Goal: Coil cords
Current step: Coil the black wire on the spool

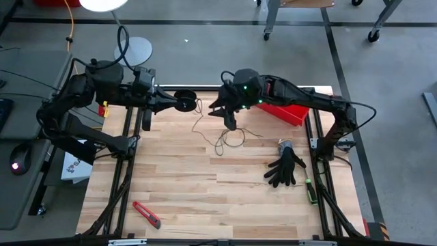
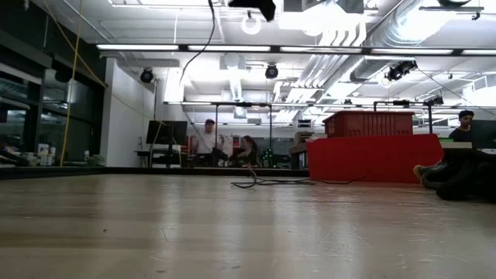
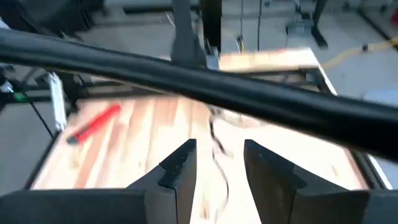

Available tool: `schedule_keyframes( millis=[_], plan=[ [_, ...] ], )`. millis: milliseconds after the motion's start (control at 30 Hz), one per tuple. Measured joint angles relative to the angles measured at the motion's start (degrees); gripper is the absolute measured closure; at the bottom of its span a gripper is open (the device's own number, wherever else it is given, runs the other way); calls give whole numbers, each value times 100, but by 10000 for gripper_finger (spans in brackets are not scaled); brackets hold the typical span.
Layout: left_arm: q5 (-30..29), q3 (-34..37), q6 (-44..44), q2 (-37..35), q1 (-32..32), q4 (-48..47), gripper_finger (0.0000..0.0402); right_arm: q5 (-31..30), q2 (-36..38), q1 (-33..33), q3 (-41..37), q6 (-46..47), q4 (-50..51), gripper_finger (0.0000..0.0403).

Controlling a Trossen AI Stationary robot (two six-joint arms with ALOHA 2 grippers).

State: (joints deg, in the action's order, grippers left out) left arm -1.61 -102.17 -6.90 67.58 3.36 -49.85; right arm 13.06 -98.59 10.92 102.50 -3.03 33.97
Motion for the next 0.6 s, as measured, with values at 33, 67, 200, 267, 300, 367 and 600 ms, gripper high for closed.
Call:
schedule_keyframes(
  millis=[33, 67, 200, 267, 300, 367, 600],
  plan=[
    [-58, 0, 2, 1, 0, 1, 402, -59, 0, -3, -78, -26, 21, 277],
    [-126, 0, 4, 1, 0, 3, 402, -156, -5, -13, -160, -54, -26, 277],
    [-358, 0, -46, 1, 0, 7, 402, -359, -9, -10, -478, -7, -780, 277],
    [-478, 0, -39, 1, 0, 26, 401, -363, -9, 4, -582, 67, -935, 277],
    [-532, 0, -37, 1, 0, 39, 402, -363, -9, 4, -609, 95, -943, 277],
    [-632, 0, -37, 1, 0, 44, 401, -370, -9, 7, -655, 148, -1083, 277],
    [-686, 0, -11, 116, 0, 401, 402, -331, -117, 60, -680, 127, -1470, 277]
  ],
)
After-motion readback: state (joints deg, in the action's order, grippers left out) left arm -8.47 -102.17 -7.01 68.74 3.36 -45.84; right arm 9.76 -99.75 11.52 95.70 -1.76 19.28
